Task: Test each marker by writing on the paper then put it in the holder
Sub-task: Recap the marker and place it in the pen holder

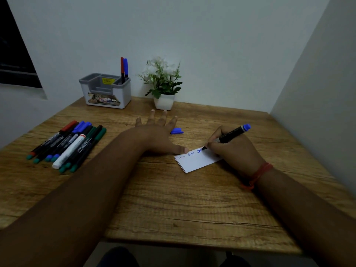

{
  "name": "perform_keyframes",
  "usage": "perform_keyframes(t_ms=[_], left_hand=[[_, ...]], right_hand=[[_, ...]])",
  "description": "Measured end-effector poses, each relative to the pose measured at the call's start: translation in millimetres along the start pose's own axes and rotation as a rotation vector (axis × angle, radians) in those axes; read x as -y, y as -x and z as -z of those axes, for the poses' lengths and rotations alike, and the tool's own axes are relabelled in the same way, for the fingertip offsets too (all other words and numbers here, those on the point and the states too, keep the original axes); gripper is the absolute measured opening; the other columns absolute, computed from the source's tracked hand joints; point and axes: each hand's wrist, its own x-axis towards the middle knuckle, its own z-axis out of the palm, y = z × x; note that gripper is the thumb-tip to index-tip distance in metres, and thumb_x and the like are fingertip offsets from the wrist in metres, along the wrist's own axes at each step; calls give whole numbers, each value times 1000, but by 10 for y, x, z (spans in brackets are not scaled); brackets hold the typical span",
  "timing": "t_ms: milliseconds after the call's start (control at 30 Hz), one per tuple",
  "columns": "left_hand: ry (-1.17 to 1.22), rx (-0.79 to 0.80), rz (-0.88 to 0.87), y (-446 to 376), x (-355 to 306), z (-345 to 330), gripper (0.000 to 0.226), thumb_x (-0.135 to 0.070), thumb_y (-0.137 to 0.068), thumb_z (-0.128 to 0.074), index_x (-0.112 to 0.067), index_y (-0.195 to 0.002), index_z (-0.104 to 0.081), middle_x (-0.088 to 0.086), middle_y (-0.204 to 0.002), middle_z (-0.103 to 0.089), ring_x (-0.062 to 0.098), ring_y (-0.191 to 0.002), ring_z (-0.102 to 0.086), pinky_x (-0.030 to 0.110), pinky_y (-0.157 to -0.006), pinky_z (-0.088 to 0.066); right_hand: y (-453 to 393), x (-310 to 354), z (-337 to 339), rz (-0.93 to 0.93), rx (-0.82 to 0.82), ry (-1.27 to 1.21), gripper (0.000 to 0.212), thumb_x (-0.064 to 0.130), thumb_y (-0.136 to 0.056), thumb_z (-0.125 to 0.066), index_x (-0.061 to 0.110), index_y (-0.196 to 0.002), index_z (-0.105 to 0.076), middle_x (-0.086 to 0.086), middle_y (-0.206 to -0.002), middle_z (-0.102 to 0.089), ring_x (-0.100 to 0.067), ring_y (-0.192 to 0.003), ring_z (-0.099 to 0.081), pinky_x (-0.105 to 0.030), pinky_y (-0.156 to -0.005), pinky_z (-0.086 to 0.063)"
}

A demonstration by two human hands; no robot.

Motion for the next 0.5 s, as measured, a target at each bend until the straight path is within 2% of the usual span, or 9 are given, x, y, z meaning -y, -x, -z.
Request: perform_keyframes(t_ms=[133, 333, 500], left_hand=[[7, 1, -1, -6, -8, -2, 121, -95, -65, -44, -41, -153, 19, -1, -161, 32, 33, -146, 31, 69, -114, 8], [14, 0, -4, 1, -10, 2, 120, -92, -67, -46, -40, -153, 19, -1, -161, 31, 34, -146, 30, 70, -114, 7], [7, -4, -5, -7, -2, -6, 120, -93, -67, -45, -40, -153, 19, -1, -161, 31, 34, -146, 30, 69, -115, 6]], right_hand=[[-8, -11, -6, -11, -3, 8, 2, 14, -82, -70, 14, -81, -71, 4, -86, -76, -8, -83, -69, -29, -73, -54], [-15, -21, -4, -28, -27, -5, 2, 14, -81, -69, 12, -81, -69, 6, -84, -76, -9, -85, -70, -29, -73, -53], [-6, -19, 10, -21, -18, 32, 3, 14, -80, -67, 13, -78, -68, 2, -84, -75, -13, -86, -69, -36, -72, -54]])
